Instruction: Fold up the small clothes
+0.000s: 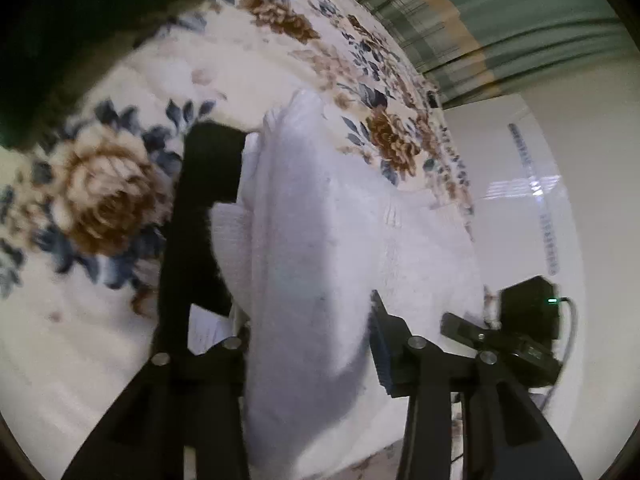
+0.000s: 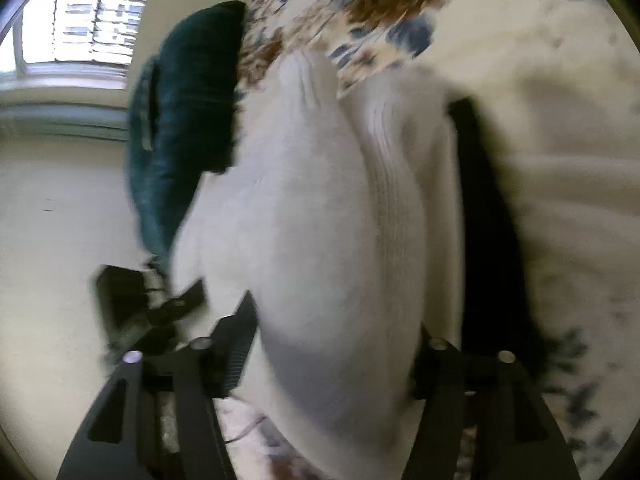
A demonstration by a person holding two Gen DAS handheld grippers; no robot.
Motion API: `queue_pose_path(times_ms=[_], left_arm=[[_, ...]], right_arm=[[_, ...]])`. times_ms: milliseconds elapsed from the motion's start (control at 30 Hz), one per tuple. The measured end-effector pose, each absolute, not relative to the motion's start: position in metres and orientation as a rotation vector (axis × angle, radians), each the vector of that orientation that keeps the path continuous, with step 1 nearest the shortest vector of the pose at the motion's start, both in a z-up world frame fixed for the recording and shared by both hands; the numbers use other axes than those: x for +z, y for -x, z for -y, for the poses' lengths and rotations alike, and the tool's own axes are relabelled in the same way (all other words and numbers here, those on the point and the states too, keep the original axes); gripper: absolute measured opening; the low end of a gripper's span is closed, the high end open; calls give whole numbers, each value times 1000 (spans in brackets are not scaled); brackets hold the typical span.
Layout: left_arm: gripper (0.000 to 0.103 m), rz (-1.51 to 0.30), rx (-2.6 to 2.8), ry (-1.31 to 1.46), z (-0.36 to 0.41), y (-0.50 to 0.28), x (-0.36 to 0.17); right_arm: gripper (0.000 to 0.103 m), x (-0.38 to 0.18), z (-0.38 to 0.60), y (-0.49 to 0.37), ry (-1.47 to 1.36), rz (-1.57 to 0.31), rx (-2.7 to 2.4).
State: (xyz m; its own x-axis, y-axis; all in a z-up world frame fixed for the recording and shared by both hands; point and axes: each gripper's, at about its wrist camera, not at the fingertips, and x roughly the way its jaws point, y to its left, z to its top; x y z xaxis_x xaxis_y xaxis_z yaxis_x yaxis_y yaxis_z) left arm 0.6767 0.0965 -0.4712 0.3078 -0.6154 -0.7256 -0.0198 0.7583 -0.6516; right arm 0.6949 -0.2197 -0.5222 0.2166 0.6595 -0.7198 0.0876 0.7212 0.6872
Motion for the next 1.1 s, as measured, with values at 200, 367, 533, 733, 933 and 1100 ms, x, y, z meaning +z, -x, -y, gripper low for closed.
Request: queue_pose_path(times_ms=[200,367,533,733,933,1100], left_arm=[[83,-1086,-197,249,-70,-650,-432],[103,-1033,-55,123,-60,-614,-418],[103,-1022,6,90,-55,-588,-398],[103,-986,29,67,-41,-534,-339],[103,-922,57,35,-26,-473,-266],[103,-882,41,29,-15,-422,-210]], right_arm=[[103,-471,200,-662,-178,-1224,76],[103,-449,196,-623,15,-1130,-90],[103,-410,191,-582,64,-1079,-164],[103,-336,193,-513,71,-1014,-202],[103,-251,193,-444,73,-943,-210],[103,-172,194,-380,83,-851,-229]])
